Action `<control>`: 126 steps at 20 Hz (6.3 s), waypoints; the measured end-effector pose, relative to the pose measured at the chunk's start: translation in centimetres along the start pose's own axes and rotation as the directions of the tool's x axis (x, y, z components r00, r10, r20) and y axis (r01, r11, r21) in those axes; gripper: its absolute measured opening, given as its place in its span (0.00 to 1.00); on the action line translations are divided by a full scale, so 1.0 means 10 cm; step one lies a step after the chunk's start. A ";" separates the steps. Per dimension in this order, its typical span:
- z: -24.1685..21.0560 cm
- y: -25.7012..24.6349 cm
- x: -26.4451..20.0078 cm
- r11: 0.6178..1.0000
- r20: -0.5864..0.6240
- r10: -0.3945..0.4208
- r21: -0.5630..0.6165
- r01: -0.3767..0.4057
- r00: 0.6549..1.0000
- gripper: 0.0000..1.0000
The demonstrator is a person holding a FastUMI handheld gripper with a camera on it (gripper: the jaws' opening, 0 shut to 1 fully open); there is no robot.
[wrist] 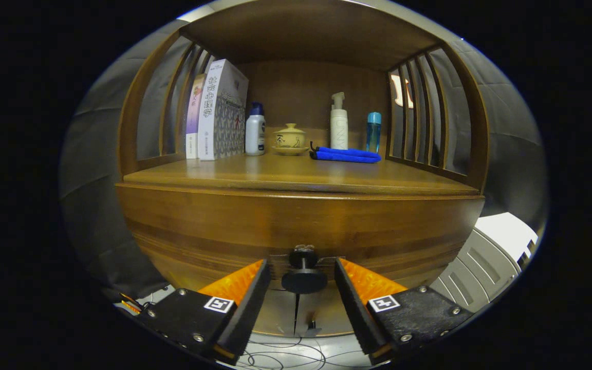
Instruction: Pull open the drawer, take out the items inside it, and place them on the countertop above the cabinet.
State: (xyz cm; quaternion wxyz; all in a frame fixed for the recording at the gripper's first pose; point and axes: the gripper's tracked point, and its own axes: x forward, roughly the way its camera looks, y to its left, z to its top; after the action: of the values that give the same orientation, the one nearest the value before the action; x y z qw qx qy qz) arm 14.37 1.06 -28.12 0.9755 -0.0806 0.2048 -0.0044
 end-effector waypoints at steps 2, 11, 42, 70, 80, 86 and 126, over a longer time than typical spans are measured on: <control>-0.06 0.02 0.02 1.000 -0.012 0.016 -0.007 -0.016 1.000 0.69; -0.07 0.02 0.07 0.999 0.026 -0.001 -0.038 0.002 1.000 0.40; -0.75 0.09 -1.75 0.997 -0.026 0.071 0.000 -0.071 0.997 0.35; 0.92 0.17 -1.53 0.978 0.080 0.182 0.092 -0.189 0.980 0.96; 0.56 -0.17 -0.54 0.996 -0.273 -0.055 -0.081 0.034 0.960 0.97; 0.25 -0.13 -0.33 0.992 -0.410 -0.069 -0.127 0.018 0.910 0.93; 1.44 -0.39 -0.96 0.993 -0.010 -0.113 0.016 0.113 0.994 0.13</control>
State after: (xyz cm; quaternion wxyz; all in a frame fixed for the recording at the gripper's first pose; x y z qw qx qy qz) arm 11.44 -0.14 -10.63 0.9734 -0.0838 0.2042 -0.0618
